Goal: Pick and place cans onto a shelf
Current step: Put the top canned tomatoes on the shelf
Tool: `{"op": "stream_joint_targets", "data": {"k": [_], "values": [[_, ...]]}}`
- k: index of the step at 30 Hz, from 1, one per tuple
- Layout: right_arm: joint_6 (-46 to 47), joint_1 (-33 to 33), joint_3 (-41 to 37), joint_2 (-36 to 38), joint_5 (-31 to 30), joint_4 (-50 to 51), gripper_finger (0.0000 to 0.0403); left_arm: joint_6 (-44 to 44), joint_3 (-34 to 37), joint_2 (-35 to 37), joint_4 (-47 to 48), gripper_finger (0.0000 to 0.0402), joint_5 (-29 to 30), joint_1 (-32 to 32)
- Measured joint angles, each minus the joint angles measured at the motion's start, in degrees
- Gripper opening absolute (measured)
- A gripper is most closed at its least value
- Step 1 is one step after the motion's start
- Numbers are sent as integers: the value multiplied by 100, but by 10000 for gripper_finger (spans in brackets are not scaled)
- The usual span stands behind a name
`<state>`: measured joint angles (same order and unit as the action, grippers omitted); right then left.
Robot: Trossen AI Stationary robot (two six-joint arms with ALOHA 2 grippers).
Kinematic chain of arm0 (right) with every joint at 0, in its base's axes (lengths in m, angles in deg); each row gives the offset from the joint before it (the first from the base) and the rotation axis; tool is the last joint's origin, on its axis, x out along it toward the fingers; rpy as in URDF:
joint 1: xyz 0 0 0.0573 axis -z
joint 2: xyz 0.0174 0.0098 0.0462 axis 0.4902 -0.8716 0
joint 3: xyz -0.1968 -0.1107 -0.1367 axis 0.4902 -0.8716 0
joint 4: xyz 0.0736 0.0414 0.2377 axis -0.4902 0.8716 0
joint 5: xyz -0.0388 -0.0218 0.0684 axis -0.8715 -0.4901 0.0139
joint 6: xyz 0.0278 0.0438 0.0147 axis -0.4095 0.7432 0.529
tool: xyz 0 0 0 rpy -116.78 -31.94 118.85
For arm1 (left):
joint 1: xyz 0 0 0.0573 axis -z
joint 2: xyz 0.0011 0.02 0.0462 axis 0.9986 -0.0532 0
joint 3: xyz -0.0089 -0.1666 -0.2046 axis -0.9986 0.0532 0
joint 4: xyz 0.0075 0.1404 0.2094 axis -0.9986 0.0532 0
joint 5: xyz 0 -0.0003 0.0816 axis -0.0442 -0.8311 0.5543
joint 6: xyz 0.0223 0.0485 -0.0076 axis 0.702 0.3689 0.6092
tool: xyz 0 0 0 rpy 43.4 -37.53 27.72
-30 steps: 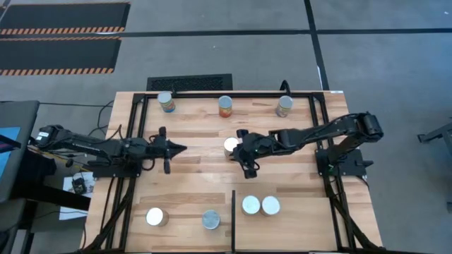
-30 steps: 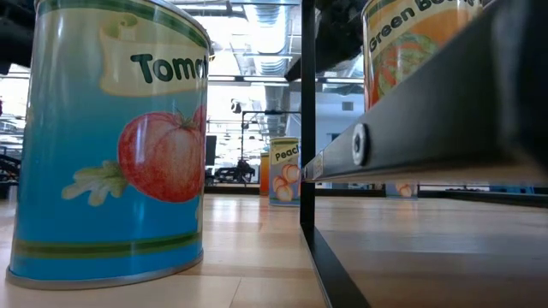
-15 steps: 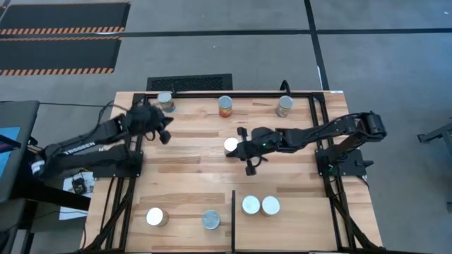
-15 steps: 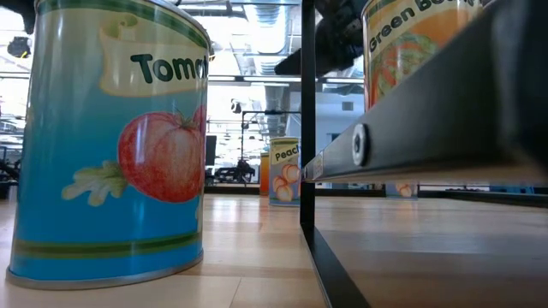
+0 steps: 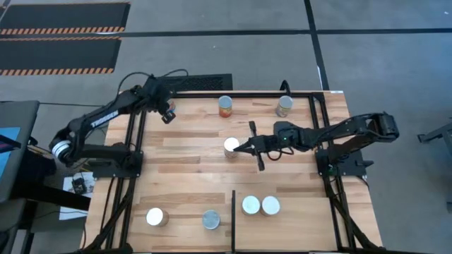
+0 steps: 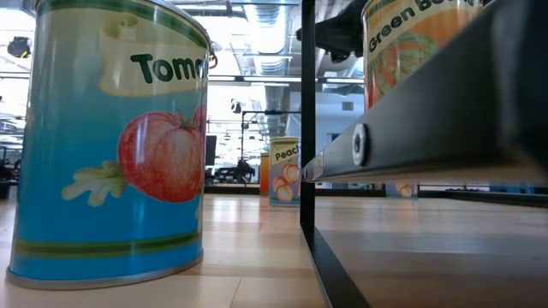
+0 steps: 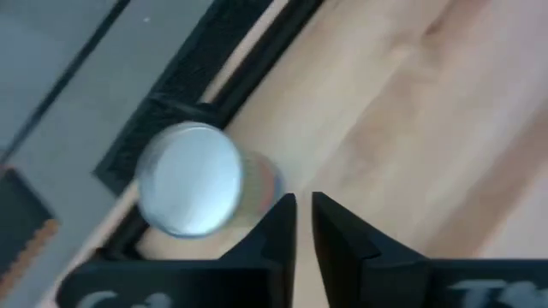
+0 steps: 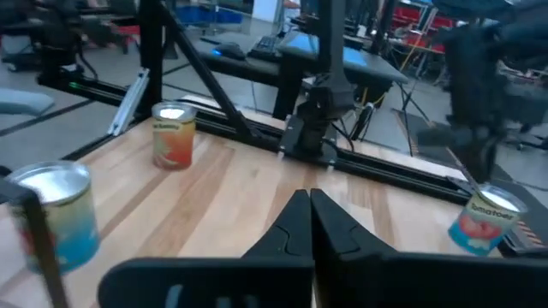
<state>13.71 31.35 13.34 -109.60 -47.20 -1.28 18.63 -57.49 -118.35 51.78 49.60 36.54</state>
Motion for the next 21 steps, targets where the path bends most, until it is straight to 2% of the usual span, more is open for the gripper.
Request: {"op": "stream_joint_targets", "data": {"k": [4, 9, 12, 17, 21], "values": [[-50, -100, -33, 66, 1, -13, 8, 374, -236, -433, -26, 77, 505, -13], [-147, -170, -37, 62, -1, -13, 6, 659, -378, -946, -107, 122, 447, -72], [-143, -183, -37, 60, -13, 10, 5, 702, -389, -1240, -254, 141, 685, -71], [-145, -196, -37, 60, -18, -12, 7, 751, -400, -1609, -565, 155, 1122, -83], [-145, -196, -37, 58, -22, -21, 6, 800, -404, -1738, -671, 143, 1233, -111]]}}
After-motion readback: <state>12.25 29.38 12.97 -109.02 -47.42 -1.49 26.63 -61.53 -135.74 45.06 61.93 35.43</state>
